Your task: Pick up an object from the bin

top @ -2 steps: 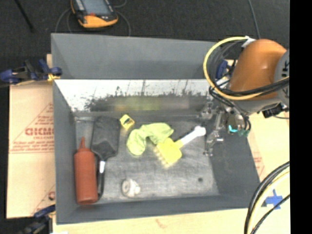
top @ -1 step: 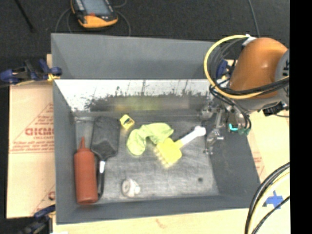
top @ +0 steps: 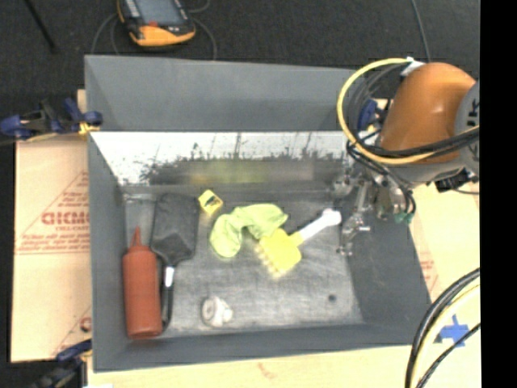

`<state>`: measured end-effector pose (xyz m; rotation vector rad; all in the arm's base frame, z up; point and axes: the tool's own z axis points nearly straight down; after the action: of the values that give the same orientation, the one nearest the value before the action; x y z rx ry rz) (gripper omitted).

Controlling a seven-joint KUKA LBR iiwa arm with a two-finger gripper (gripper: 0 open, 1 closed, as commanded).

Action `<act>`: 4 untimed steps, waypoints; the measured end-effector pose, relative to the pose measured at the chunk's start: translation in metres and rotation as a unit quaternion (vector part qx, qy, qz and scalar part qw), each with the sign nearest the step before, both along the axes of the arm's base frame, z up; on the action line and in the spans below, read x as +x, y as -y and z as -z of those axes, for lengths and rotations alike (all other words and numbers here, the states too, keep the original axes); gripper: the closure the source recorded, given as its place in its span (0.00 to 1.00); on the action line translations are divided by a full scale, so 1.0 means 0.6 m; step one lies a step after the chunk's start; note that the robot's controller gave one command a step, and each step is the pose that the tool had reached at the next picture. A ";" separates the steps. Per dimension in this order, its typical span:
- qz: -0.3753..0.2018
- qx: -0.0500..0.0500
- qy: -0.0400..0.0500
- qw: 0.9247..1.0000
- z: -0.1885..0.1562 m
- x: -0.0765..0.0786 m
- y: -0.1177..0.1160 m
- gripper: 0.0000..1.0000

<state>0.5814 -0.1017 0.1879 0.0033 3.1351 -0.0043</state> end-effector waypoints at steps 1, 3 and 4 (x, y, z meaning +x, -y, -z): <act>-0.007 0.001 -0.004 1.000 0.071 -0.011 -0.001 0.00; -0.217 -0.002 0.008 0.976 0.185 -0.027 -0.071 1.00; -0.218 -0.002 0.008 0.976 0.185 -0.027 -0.071 1.00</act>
Offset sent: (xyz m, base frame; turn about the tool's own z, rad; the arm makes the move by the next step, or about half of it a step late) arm 0.0116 0.0725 -0.0645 -0.6395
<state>0.5650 -0.0591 0.0769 -0.6758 3.0455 -0.0081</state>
